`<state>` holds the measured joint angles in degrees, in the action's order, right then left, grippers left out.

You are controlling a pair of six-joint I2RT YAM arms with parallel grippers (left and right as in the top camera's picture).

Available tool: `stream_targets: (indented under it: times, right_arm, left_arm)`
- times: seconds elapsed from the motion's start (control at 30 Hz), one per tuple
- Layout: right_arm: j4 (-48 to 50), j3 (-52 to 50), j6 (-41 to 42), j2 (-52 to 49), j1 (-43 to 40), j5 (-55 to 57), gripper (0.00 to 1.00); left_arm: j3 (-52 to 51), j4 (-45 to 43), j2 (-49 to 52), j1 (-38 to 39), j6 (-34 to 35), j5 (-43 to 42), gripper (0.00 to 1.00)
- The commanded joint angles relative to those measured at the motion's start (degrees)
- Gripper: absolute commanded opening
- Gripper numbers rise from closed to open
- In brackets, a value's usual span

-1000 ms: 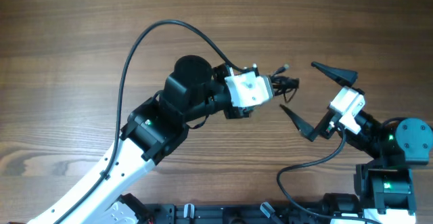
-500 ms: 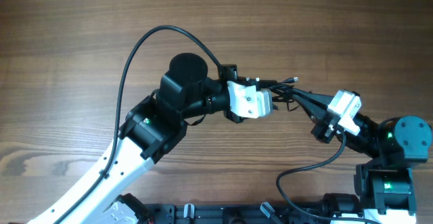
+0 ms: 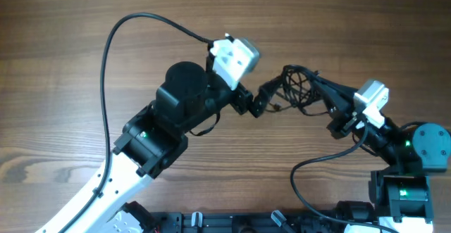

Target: Untangle cables

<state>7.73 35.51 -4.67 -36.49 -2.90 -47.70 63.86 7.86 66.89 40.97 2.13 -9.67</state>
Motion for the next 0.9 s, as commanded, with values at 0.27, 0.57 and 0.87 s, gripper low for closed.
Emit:
stream_targets:
  times: [0.27, 0.57, 0.87]
  right_arm:
    - [11.8, 0.6, 3.6, 0.1, 0.0, -13.7, 0.04]
    - [18.3, 0.6, 9.9, 0.1, 0.0, -15.2, 0.04]
    - [28.3, 0.6, 23.7, 0.0, 0.0, -15.4, 0.04]
  left_arm:
    - [0.2, 2.3, -3.7, -5.4, 11.6, -1.7, 1.00]
    - [0.2, 17.4, -5.0, -17.5, -15.0, -30.8, 0.98]
    - [0.2, 15.9, -3.0, -17.1, -21.5, -43.9, 1.00]
